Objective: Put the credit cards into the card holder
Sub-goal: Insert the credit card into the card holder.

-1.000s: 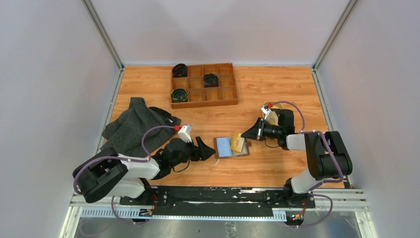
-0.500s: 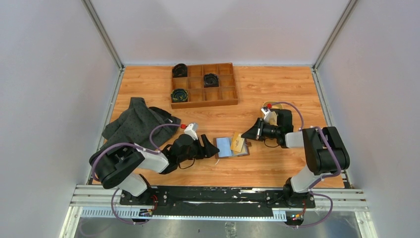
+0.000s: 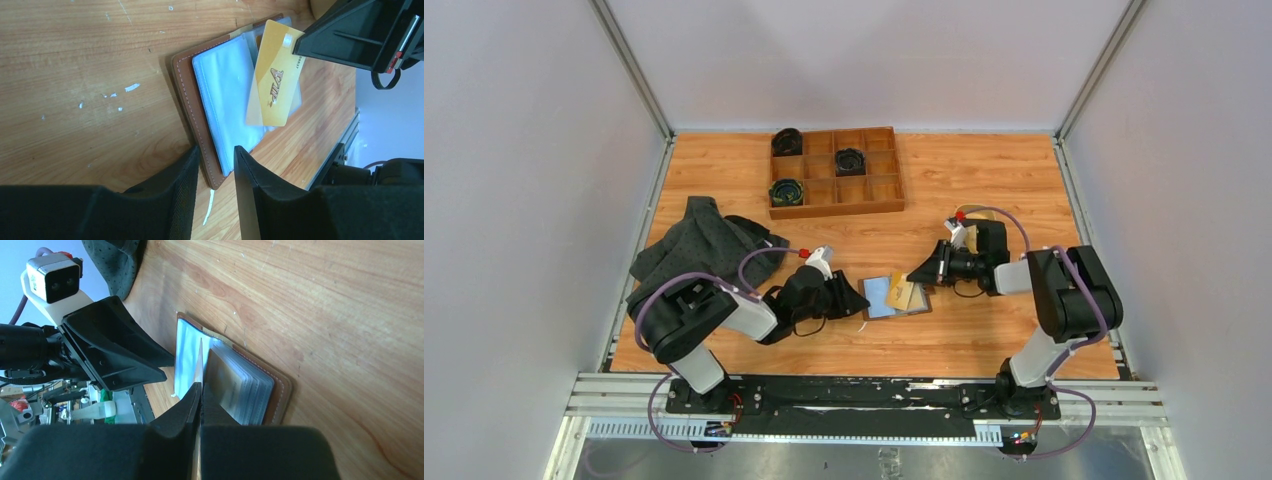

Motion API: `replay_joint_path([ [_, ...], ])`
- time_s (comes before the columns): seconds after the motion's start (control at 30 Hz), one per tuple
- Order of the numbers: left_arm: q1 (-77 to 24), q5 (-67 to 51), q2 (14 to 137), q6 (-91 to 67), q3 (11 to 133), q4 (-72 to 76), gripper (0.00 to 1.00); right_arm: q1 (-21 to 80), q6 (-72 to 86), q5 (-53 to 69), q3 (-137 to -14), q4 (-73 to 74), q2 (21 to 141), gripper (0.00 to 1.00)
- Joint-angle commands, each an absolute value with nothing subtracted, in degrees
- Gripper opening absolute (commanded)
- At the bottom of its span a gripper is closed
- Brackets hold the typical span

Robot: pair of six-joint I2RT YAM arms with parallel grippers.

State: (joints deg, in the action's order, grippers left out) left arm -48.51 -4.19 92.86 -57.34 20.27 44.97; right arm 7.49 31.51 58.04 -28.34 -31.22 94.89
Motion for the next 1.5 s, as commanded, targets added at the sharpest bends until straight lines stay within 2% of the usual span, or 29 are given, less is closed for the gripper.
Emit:
replay_joint_path([
  [0.0, -48.8, -4.8, 94.7, -57.1, 21.2, 44.1, 0.37, 8.8, 30.8, 59.8, -30.4, -29.7, 96.8, 0.0],
  [0.37, -48.8, -2.7, 95.0, -56.9, 22.6, 41.2, 0.31, 10.0, 20.9, 63.2, -38.1, -12.1, 101.0, 0.0],
  [0.67, -48.8, -1.7, 96.0, -56.3, 24.7, 38.6, 0.31, 10.2, 14.9, 63.1, -41.4, -1.2, 102.7, 0.0],
  [1.03, -48.8, -6.0, 98.4, -55.3, 27.0, 38.7, 0.31, 12.3, 18.9, 63.0, -42.9, -3.4, 104.7, 0.0],
  [1.47, -48.8, -7.3, 97.6, -56.1, 26.6, 38.8, 0.32, 12.4, 28.0, 63.2, -40.6, -13.1, 106.3, 0.0],
])
